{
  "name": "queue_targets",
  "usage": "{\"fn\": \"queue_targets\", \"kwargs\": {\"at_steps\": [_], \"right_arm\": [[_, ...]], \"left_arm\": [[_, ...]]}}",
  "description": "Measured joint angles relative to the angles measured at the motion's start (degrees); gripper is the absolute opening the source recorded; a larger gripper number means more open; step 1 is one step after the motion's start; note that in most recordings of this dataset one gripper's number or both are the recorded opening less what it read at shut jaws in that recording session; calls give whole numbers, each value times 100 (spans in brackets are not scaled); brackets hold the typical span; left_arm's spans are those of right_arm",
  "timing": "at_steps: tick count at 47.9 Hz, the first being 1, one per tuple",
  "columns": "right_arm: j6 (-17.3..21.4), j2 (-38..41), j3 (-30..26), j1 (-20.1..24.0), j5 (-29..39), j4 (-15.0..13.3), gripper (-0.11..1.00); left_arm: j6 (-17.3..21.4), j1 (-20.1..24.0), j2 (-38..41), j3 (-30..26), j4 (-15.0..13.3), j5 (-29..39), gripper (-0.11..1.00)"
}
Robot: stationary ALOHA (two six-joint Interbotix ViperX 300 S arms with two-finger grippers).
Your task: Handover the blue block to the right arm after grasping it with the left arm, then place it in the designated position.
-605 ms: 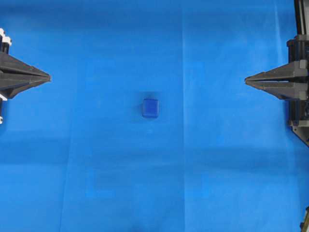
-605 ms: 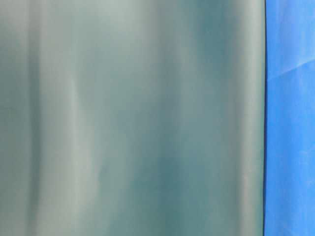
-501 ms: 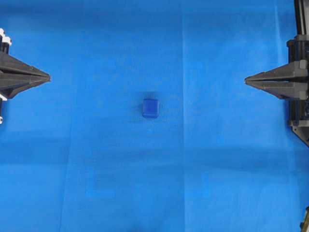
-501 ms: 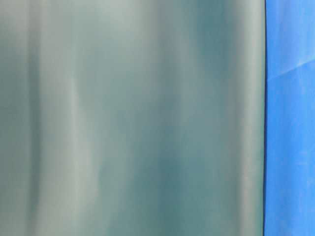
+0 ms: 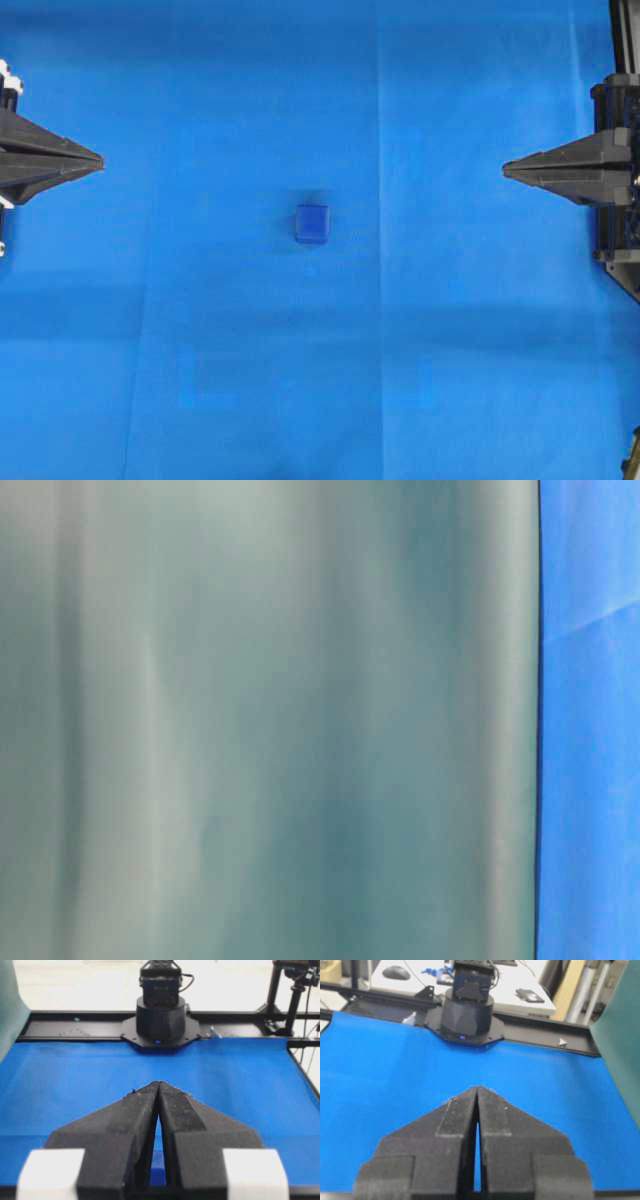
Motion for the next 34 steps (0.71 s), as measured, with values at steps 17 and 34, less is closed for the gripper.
{"fn": "queue_targets", "kwargs": {"at_steps": [17,34], "right_arm": [[18,0,-35,-9,26,0,9],[158,0,-35,-44,141,9,96]], "left_arm": [[9,0,-35,0,0,-18,14],[0,-132,-44,0,0,0,93]]}}
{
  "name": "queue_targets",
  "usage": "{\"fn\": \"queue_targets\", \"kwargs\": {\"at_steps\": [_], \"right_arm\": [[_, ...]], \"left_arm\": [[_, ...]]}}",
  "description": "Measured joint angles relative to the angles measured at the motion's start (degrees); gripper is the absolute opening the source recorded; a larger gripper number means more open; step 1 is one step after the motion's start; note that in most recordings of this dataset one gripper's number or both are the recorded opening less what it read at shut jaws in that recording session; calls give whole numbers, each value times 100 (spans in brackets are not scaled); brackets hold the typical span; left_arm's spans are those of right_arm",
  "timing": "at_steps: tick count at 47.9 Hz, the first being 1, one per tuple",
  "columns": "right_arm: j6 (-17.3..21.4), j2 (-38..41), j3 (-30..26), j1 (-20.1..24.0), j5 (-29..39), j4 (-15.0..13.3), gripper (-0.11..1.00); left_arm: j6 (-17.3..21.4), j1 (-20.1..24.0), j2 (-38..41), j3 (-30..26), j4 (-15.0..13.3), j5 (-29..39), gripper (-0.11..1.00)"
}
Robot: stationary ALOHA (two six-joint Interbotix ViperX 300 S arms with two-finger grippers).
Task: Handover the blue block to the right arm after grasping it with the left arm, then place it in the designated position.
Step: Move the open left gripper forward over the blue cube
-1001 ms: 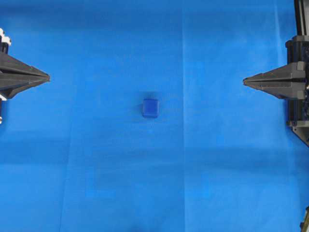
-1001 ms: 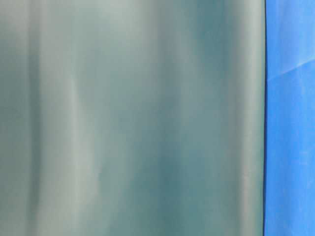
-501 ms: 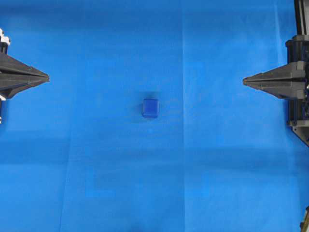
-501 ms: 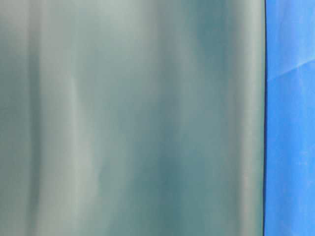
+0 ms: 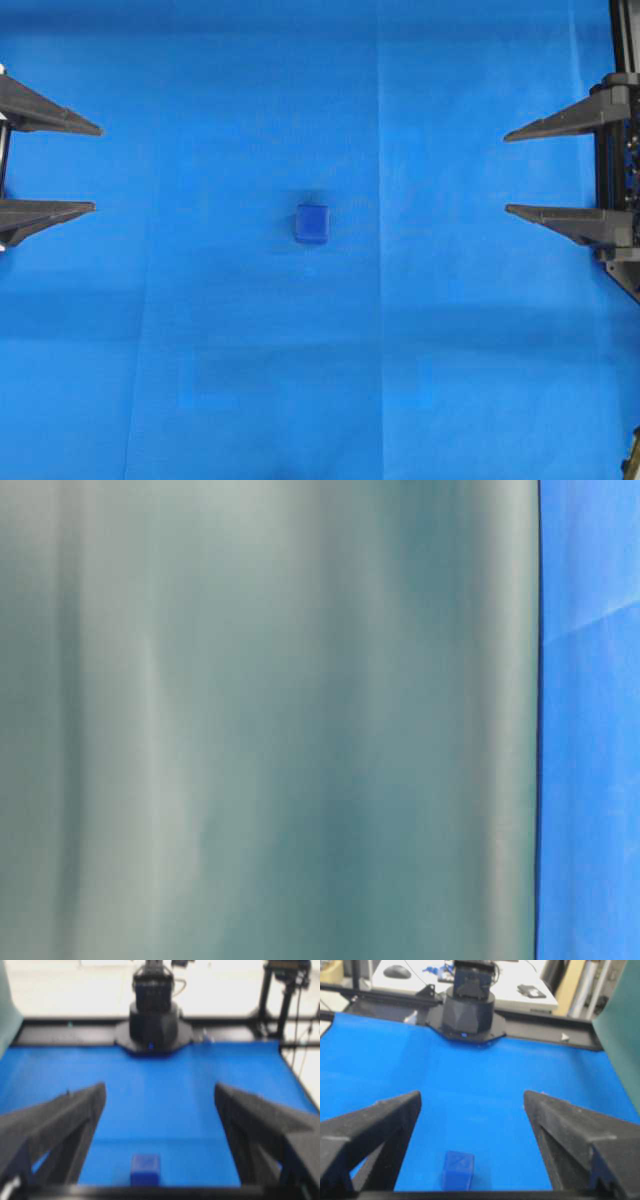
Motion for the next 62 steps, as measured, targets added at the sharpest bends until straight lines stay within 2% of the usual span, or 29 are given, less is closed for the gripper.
{"fn": "queue_targets", "kwargs": {"at_steps": [18,27,40,49,62], "right_arm": [[9,0,-79,-26,35,0,97],[9,26,-97,-26,26,-9,97],[9,132,-105,-26,26,0,97],[9,158,-123,-18,18,0,97],[9,167,-123,-26,26,0,97]], "left_arm": [[-26,-9,9,-9,0,9,93],[-9,0,290,-44,0,-246,93],[35,70,1415,-562,0,-686,93],[44,141,2584,-1195,0,-1046,93],[53,158,3779,-2206,9,-1099,93]]}}
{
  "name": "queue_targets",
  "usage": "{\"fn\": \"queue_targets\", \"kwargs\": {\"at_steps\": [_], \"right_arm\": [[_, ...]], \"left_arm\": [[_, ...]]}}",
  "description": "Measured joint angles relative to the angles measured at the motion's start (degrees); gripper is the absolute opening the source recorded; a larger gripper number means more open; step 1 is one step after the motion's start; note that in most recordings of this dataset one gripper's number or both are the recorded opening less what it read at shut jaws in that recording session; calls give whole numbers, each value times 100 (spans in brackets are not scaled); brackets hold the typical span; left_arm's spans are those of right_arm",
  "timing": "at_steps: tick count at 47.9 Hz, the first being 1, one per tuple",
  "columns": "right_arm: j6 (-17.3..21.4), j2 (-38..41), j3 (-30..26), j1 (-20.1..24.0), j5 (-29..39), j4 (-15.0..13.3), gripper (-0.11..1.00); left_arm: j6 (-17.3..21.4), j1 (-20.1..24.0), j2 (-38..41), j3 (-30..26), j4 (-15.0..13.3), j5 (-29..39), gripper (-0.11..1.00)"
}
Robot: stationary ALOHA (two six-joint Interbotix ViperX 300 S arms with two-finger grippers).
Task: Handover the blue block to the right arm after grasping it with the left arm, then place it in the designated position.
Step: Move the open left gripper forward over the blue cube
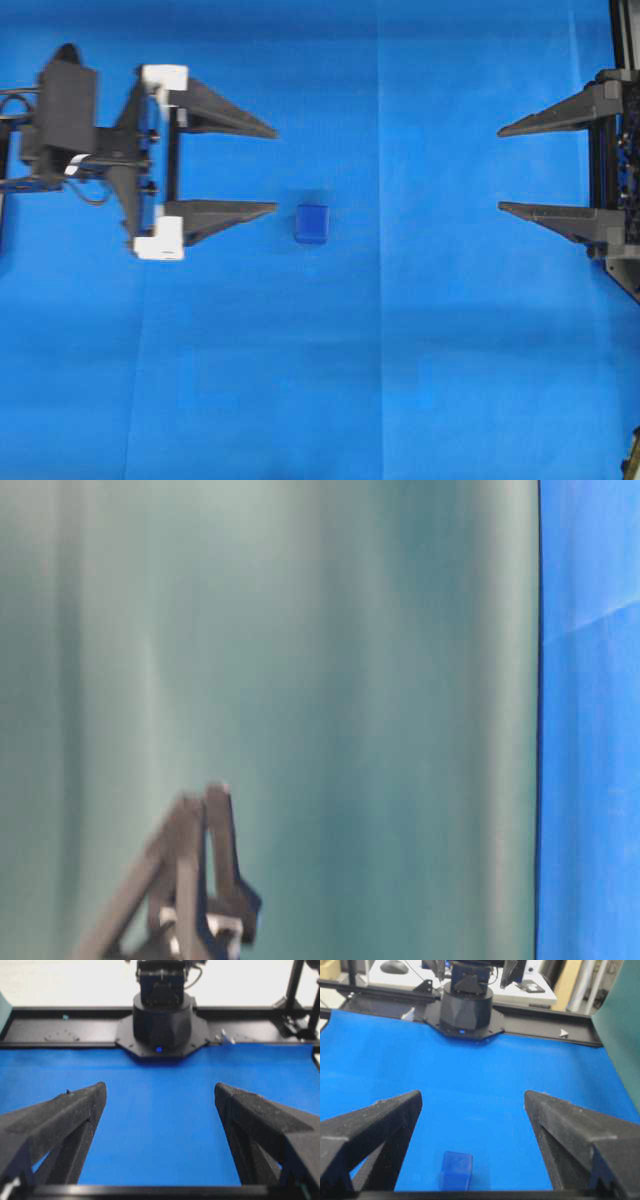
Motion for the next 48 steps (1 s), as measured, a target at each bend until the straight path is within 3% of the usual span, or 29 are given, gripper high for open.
{"fn": "queue_targets", "kwargs": {"at_steps": [13,29,36,48], "right_arm": [[0,0,0,0,0,0,97],[0,0,-18,0,0,-9,97],[0,0,-18,0,9,-9,97],[0,18,-18,0,53,0,97]], "left_arm": [[0,26,773,-791,9,18,93],[-26,88,853,-896,18,431,93],[-88,105,861,-1055,18,1143,93],[-97,114,1055,-1881,9,3331,93]]}}
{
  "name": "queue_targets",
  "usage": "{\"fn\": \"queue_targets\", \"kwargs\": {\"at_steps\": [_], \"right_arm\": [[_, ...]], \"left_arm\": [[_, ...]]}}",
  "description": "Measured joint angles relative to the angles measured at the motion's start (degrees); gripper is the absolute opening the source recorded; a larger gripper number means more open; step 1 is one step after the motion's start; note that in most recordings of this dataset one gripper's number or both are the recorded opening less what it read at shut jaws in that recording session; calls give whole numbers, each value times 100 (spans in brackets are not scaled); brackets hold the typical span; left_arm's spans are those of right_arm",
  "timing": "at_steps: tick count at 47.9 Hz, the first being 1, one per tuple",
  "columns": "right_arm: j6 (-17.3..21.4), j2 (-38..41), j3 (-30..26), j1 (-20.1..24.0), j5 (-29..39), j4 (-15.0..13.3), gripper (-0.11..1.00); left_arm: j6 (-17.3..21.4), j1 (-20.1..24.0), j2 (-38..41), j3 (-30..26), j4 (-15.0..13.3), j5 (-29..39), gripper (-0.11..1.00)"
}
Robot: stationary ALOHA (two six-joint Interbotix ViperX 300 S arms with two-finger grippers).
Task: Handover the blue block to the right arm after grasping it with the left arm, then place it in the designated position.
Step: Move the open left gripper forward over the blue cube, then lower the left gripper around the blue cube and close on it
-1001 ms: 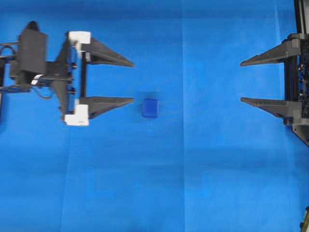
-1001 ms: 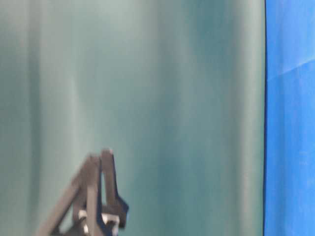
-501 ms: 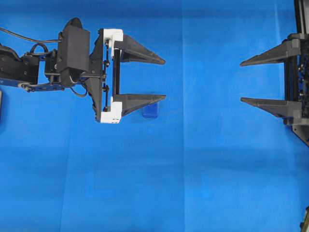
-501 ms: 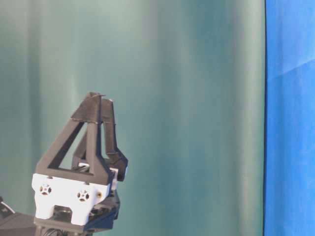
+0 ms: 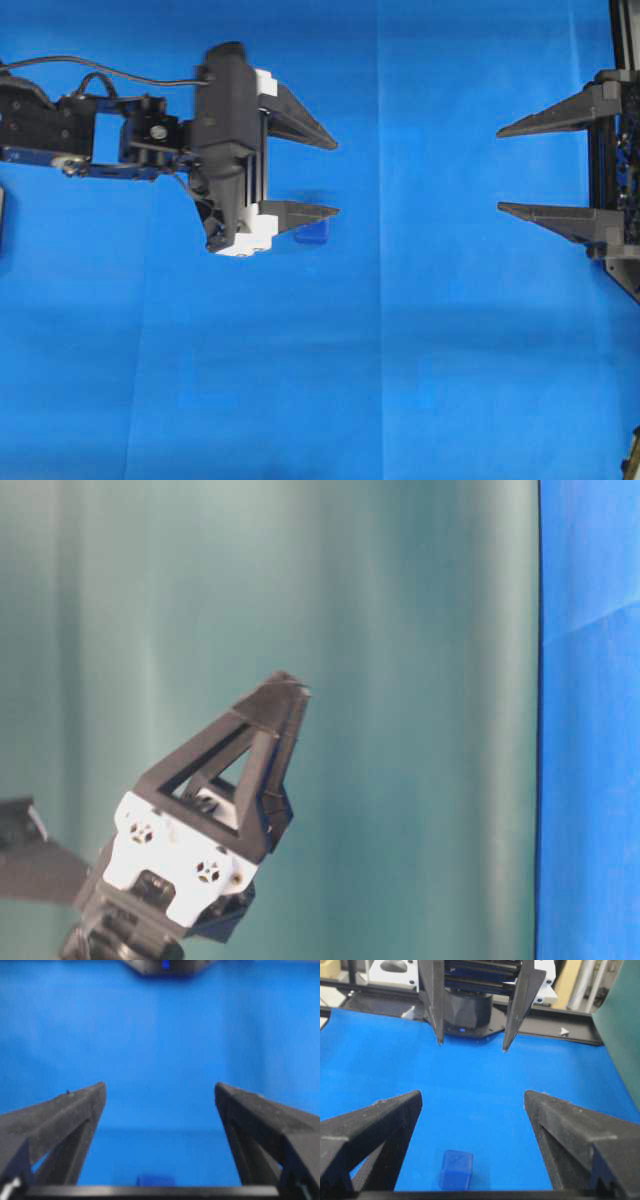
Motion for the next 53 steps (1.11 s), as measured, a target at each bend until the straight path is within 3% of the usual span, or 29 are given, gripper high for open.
{"fn": "queue_targets", "kwargs": {"at_steps": [18,26,33,53], "right_arm": [[0,0,0,0,141,0,97],[0,0,0,0,211,0,97],[0,26,0,0,220,0,97],[0,53,0,0,220,0,97]], "left_arm": [[88,26,800,-1494,18,3085,93],[193,35,1116,-2101,35,4043,93],[422,35,1274,-2417,35,4342,93],[422,35,1318,-2487,44,4368,93]]}}
